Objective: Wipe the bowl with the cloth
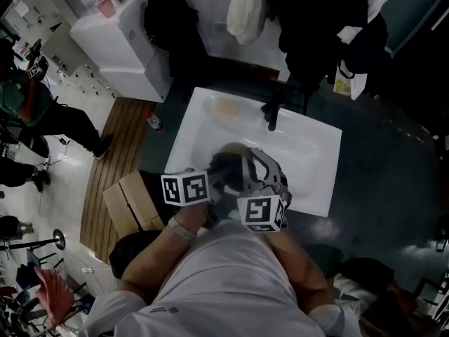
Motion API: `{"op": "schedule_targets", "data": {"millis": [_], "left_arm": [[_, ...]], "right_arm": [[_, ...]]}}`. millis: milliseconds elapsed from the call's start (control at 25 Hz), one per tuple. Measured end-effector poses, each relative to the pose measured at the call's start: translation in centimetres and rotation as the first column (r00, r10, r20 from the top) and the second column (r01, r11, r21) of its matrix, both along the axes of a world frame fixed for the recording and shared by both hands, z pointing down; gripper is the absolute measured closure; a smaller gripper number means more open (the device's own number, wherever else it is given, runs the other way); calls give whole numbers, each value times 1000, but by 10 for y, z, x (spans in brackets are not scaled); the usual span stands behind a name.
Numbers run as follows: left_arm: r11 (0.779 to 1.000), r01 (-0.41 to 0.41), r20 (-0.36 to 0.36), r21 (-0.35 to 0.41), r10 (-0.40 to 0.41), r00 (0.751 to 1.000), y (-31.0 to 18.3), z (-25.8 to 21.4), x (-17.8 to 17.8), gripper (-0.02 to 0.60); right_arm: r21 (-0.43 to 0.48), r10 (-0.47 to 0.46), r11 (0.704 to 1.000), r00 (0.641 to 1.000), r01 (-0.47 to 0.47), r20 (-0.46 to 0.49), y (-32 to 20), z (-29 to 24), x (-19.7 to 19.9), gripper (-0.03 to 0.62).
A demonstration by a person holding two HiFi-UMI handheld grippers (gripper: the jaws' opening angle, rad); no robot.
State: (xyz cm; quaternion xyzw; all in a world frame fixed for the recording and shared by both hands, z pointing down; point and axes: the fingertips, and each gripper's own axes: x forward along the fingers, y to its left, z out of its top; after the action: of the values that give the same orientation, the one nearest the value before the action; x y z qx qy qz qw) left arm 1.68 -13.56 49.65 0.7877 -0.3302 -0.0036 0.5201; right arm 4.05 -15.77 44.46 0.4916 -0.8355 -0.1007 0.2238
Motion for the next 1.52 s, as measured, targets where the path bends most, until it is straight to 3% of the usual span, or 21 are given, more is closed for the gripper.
{"op": "schedule_targets", "data": {"millis": [200,520,760,1080,1320,1520], "left_arm": [[999,26,-20,36,-26,999,-6,-15,-6,538],[982,-21,69,188,8,998,-5,-36,2,538],[977,-121,134,173,99,986,5,-21,18,538],[974,-189,134,125,172,976,26,-10,39,538],[988,-101,100,120,89,991,10,-12,24,538],[987,-29,83,158,16,996,2,-26,12,538]], "right_arm": [[-49,-5,999,1000,6,28,3,8,-1,562],[-113,6,994,997,2,71,3,21,5,563],[-71,5,997,997,1,79,3,4,7,563],[-56,52,997,995,-47,90,-1,1,24,563],[-44,8,999,998,-5,64,3,1,14,563],[-63,-17,998,998,21,68,6,3,4,563]]}}
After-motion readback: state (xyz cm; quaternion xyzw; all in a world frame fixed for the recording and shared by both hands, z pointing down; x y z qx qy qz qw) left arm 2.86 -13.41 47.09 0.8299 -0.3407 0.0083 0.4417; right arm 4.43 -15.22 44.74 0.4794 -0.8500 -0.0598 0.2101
